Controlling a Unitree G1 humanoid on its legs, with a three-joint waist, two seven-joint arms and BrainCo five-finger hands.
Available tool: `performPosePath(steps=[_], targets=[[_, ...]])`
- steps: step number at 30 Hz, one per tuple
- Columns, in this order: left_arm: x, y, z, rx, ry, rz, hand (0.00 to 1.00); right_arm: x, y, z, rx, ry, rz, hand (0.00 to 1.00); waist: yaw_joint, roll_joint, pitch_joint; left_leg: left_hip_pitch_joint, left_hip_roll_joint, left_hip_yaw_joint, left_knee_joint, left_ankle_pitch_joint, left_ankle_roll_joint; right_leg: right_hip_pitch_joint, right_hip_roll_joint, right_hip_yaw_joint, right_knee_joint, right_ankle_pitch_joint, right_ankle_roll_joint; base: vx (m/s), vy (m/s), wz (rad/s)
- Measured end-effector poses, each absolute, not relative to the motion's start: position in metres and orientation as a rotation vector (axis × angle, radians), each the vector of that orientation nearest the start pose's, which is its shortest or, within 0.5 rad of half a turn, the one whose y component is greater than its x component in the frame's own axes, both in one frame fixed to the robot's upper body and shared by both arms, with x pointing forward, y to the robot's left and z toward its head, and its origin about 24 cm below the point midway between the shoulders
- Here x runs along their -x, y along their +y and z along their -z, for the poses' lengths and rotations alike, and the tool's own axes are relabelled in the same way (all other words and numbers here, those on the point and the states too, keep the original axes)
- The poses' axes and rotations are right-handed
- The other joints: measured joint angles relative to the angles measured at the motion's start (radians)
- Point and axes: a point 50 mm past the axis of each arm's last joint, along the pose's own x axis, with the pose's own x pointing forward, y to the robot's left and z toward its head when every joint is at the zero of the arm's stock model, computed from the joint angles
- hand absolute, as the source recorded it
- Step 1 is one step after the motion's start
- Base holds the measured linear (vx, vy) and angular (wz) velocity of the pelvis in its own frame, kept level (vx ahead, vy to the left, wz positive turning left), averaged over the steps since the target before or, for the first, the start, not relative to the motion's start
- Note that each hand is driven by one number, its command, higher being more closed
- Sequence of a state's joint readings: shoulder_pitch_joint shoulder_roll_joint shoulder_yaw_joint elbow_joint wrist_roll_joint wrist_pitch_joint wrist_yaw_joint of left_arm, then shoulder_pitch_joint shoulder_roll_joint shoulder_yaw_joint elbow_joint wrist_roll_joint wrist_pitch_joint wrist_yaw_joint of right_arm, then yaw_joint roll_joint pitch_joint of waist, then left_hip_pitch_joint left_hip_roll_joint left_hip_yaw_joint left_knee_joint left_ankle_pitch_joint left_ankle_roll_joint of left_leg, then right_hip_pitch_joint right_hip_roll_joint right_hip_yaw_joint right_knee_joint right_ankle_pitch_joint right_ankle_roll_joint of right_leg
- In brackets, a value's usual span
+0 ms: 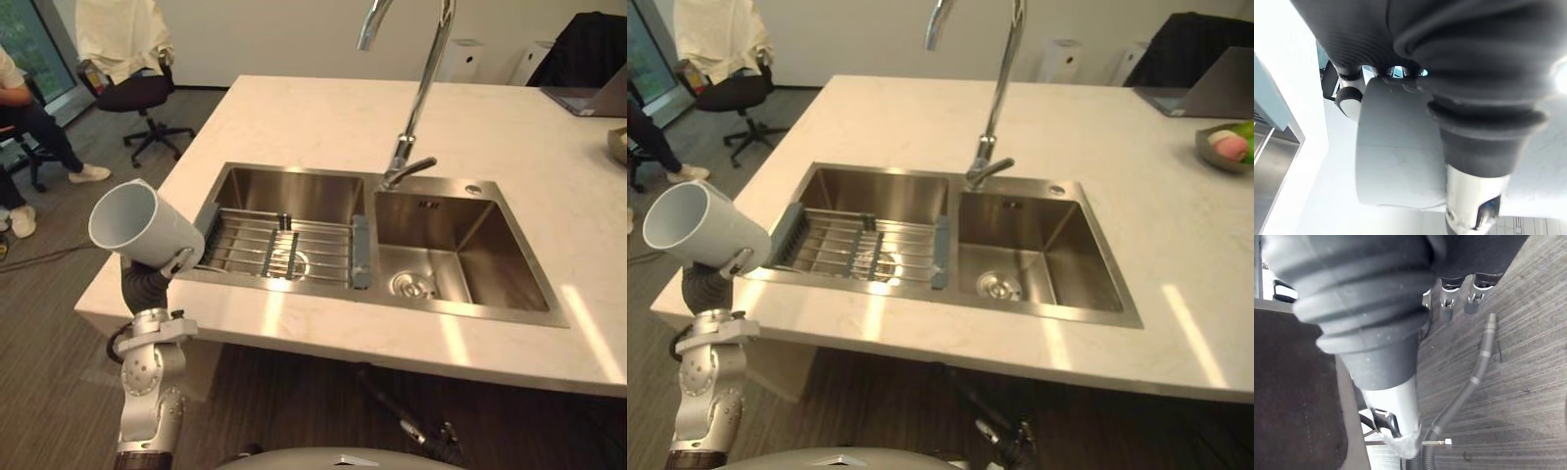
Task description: Walk over to the sink, pick up the cup, carry it to the dishwasher, place the cup inside the dishwasher, then close the dishwasher door
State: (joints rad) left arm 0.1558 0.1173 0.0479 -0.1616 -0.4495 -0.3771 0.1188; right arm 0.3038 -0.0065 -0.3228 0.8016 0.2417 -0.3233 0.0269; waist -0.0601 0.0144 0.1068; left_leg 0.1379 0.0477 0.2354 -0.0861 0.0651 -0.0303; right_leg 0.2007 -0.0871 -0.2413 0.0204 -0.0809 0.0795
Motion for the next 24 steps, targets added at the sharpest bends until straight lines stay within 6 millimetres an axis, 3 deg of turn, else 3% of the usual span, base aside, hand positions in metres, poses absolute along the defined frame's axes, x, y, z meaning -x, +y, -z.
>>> performPosePath(steps=[1,6,10,14,18,20,22,24], targets=[[-0.211,0.211,-0.085,0.342,-0.42,-0.28,1.0,-0.064,-0.224,0.139,-0.278,0.735,0.547,0.0,0.019,-0.014,-0.011,0.002,-0.001,-0.021,-0.001,0.002,-0.002,0.013,0.002,-0.02,-0.007,-0.007,-0.006,0.0,0.0,0.0],[-0.21,0.208,-0.09,0.378,-0.449,-0.285,1.0,-0.063,-0.225,0.14,-0.28,0.74,0.541,0.0,0.011,-0.017,-0.015,-0.002,0.009,0.004,0.0,-0.009,-0.016,-0.006,0.009,0.025,-0.012,-0.001,-0.006,0.0,0.007,-0.16],[-0.217,0.188,-0.098,0.42,-0.481,-0.197,1.0,-0.034,-0.228,0.146,-0.365,0.801,0.626,0.0,-0.033,-0.026,-0.033,-0.016,0.009,0.01,0.001,-0.009,-0.006,-0.024,0.013,0.04,-0.012,0.004,-0.007,0.04,0.002,-0.12],[-0.226,0.183,-0.093,0.42,-0.458,-0.164,1.0,-0.016,-0.233,0.147,-0.437,0.82,0.687,0.0,-0.05,-0.026,-0.035,0.005,0.005,0.004,0.006,-0.011,-0.005,-0.005,0.016,0.039,-0.009,0.002,-0.008,0.05,-0.005,-0.03],[-0.227,0.182,-0.088,0.408,-0.421,-0.141,1.0,-0.018,-0.225,0.152,-0.488,0.842,0.578,0.0,-0.048,-0.03,-0.027,-0.012,-0.004,-0.088,0.031,-0.014,-0.006,-0.022,0.006,0.042,0.137,-0.098,-0.016,-0.05,-0.054,0.59],[-0.224,0.185,-0.088,0.395,-0.419,-0.134,1.0,-0.022,-0.22,0.154,-0.495,0.858,0.522,0.0,-0.039,-0.041,-0.018,-0.112,-0.021,-0.185,0.15,-0.038,-0.008,-0.046,0.004,0.022,0.202,-0.144,-0.029,-0.06,-0.08,1.45],[-0.208,0.198,-0.09,0.384,-0.435,-0.2,1.0,-0.041,-0.227,0.152,-0.46,0.831,0.457,0.0,0.014,-0.021,0.034,-0.204,-0.021,-0.284,0.228,-0.031,-0.023,-0.07,0.008,-0.056,0.24,-0.16,-0.042,-0.16,-0.083,1.39],[-0.199,0.208,-0.087,0.381,-0.432,-0.252,1.0,-0.054,-0.238,0.148,-0.429,0.803,0.441,0.0,0.051,0.015,0.063,-0.249,-0.019,-0.336,0.216,-0.021,-0.04,-0.095,0.02,-0.113,0.245,-0.168,-0.059,-0.22,-0.07,1.06]])
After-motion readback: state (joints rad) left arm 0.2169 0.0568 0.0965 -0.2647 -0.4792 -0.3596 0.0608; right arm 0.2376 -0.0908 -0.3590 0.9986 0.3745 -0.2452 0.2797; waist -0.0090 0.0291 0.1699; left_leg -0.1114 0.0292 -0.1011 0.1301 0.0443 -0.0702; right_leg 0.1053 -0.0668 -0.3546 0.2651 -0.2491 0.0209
